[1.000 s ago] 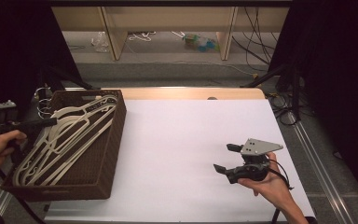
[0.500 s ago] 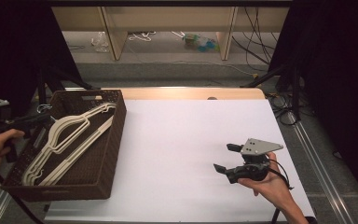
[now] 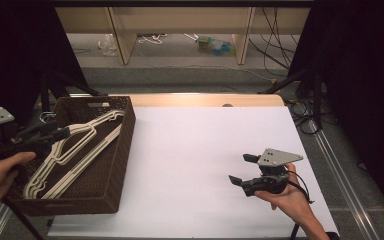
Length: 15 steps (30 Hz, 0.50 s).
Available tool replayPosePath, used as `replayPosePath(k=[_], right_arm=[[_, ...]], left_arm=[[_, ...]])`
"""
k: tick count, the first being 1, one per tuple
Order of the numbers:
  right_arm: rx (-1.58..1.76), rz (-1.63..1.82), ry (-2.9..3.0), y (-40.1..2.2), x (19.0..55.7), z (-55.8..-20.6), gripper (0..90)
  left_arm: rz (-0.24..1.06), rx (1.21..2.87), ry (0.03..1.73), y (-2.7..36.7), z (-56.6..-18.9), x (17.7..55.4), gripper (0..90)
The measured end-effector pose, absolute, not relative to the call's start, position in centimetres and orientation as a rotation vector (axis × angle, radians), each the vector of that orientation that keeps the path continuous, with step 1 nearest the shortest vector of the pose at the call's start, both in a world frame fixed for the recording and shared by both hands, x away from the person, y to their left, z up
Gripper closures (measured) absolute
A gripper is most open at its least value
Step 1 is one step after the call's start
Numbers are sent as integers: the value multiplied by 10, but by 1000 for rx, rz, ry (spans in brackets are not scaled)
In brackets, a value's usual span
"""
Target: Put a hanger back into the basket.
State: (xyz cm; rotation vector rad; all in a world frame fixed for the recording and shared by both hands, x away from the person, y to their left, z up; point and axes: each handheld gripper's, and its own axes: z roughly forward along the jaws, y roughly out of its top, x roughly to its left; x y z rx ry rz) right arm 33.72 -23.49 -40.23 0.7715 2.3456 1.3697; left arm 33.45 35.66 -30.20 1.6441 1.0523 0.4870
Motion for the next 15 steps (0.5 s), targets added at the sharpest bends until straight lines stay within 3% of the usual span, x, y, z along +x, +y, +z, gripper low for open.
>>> replayPosePath(k=[7,10,15], right_arm=[[777,1377,2337,-235,337,-402,163],[788,1385,2318,-236,337,-402,163],[782,1401,2304,-236,336,-401,163]], left_arm=[[482,1646,966,307,-311,321,370],[416,1643,939,284,-320,316,333],[458,1675,863,259,-335,312,326]])
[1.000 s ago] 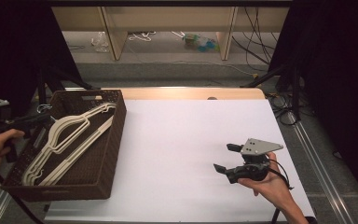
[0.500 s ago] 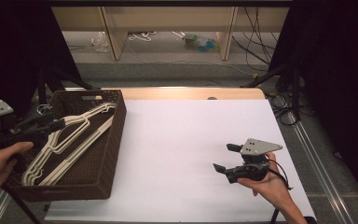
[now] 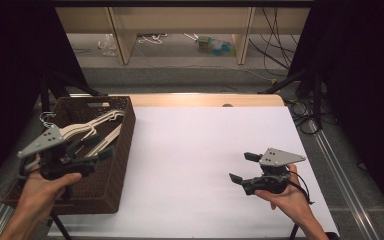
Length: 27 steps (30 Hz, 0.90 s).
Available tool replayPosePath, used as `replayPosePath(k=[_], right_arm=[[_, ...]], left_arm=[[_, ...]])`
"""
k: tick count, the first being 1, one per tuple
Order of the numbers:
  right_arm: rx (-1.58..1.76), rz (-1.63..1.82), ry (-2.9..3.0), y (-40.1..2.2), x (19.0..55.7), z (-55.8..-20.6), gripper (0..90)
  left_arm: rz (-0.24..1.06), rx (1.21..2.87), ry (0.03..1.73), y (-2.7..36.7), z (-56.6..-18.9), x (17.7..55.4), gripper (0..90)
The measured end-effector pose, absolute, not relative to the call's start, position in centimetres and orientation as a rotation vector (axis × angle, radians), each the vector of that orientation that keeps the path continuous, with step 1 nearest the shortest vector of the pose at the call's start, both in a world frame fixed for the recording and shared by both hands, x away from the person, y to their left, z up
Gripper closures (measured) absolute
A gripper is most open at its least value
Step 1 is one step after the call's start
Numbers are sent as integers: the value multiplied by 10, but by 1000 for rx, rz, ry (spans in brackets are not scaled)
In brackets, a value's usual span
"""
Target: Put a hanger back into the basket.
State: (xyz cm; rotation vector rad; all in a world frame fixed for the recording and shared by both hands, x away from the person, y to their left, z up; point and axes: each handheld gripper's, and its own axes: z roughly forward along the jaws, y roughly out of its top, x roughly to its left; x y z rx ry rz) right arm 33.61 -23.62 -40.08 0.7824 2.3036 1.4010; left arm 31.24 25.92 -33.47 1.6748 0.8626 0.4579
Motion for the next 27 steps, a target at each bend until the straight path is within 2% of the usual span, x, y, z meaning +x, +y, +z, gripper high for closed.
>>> replayPosePath(k=[8,14,17,27], right_arm=[[824,1440,2246,-239,332,-401,160],[816,1462,2196,-240,327,-402,159],[830,1476,2194,-240,323,-400,159],[844,1527,2144,-243,310,-401,158]], left_arm=[[477,1672,819,232,-355,307,266],[443,1663,803,214,-370,300,226],[462,1701,779,207,-378,294,216],[392,1717,799,197,-412,282,166]])
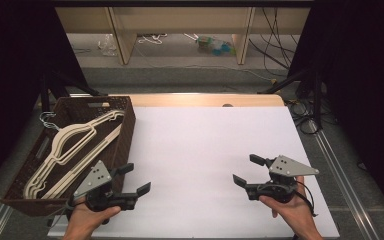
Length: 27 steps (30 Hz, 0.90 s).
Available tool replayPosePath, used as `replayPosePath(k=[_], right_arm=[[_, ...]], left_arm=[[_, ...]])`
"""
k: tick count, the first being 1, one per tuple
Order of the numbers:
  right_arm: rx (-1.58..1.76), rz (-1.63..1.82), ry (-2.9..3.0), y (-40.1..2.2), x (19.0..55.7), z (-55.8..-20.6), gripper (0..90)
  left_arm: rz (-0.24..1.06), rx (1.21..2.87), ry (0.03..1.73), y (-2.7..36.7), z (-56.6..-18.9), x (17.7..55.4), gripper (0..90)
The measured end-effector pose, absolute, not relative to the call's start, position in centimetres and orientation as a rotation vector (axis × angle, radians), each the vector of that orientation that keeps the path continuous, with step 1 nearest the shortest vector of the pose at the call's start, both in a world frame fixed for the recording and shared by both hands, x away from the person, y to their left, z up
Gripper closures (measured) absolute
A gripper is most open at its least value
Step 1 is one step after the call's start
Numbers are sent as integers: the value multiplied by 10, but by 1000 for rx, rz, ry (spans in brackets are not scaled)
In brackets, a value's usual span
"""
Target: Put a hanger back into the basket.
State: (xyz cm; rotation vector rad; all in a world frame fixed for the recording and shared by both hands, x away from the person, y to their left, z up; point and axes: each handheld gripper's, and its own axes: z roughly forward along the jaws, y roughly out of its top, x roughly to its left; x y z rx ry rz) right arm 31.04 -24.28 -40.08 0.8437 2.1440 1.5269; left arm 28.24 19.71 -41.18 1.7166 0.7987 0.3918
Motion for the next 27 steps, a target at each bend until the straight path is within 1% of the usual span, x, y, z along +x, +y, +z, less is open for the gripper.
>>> replayPosePath(k=[6,10,15,16,27], right_arm=[[857,1540,2117,-245,300,-402,158],[870,1546,2098,-249,292,-405,158],[875,1502,2116,-253,286,-407,158],[858,1545,2090,-251,287,-409,158],[872,1533,2118,-251,286,-410,158]], left_arm=[[431,1747,790,197,-422,281,166],[420,1713,782,197,-422,276,166],[419,1731,768,197,-423,273,166],[420,1733,778,197,-423,273,166],[419,1718,799,199,-423,274,166]])
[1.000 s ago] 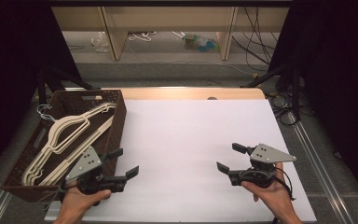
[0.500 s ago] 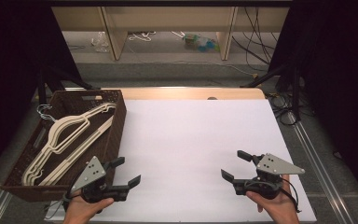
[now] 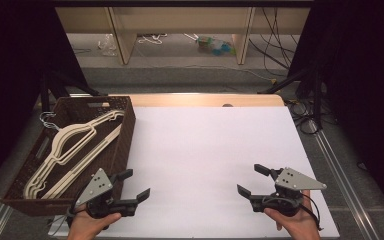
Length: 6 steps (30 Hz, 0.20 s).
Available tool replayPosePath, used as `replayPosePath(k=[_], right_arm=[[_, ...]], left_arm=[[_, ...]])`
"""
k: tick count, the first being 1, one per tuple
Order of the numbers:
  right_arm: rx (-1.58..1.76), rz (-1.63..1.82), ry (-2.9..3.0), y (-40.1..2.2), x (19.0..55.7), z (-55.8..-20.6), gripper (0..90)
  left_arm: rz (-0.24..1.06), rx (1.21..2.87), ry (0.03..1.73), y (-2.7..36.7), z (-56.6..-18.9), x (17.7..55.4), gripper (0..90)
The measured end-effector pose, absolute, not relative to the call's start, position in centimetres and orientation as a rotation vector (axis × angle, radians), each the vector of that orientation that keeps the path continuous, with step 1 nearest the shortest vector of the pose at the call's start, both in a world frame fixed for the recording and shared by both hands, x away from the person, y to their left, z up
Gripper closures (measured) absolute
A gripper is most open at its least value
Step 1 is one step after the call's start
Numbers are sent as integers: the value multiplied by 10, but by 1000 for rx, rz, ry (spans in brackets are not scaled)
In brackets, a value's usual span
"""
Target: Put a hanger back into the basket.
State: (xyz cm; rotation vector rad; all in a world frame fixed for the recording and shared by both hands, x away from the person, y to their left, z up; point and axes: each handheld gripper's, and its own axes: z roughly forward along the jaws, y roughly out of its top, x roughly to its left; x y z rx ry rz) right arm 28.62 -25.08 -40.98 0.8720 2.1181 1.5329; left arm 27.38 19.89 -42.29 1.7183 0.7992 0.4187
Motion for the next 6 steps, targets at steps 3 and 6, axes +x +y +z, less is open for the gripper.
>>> replayPosePath(k=[3,6], right_arm=[[868,1534,2112,-250,287,-410,158],[867,1523,2127,-251,287,-411,158]], left_arm=[[425,1723,786,199,-423,274,166],[425,1728,782,199,-423,274,166]])
